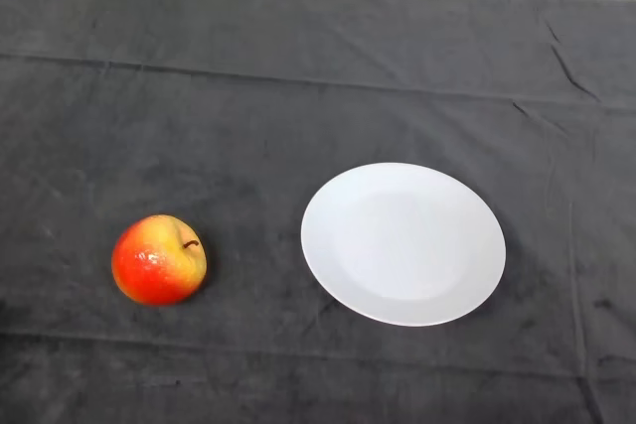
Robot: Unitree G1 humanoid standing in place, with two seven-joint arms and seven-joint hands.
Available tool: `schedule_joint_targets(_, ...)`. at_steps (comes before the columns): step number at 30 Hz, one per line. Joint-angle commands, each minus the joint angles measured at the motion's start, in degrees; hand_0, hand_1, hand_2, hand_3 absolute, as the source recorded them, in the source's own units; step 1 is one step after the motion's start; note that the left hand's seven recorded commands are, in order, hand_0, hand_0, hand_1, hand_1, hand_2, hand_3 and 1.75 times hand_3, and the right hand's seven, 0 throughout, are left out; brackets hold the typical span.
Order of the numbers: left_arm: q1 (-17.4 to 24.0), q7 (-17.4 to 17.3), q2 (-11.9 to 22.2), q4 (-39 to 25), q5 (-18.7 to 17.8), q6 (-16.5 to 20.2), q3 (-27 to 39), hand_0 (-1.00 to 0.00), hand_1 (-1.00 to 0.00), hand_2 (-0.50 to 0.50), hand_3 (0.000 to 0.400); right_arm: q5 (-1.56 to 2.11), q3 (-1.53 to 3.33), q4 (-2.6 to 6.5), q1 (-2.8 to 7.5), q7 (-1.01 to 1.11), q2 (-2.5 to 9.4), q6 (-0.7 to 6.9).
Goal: Move the apple to the plate
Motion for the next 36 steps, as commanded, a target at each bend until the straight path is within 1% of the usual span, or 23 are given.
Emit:
schedule_joint_targets(1,-2.7,-0.5,1.7,2.1,-0.5,-0.9,-0.1,0.00,0.00,0.00,0.000,0.58,-1.14,6.46,5.53,-0.31,4.64,4.55)
schedule_joint_targets(16,-3.6,-0.4,2.3,2.1,-0.1,-3.1,-0.1,0.00,0.00,0.00,0.000,0.50,-1.21,6.49,5.53,-0.32,4.63,4.54)
schedule_joint_targets(28,-5.5,1.5,2.0,1.4,2.9,-5.5,-2.4,0.00,0.00,0.00,0.000,0.44,-1.27,6.52,5.52,-0.33,4.62,4.52)
schedule_joint_targets(36,-5.7,2.5,2.0,-1.7,5.4,-6.2,-4.5,0.00,0.00,0.00,0.000,0.40,-1.30,6.52,5.52,-0.34,4.62,4.51)
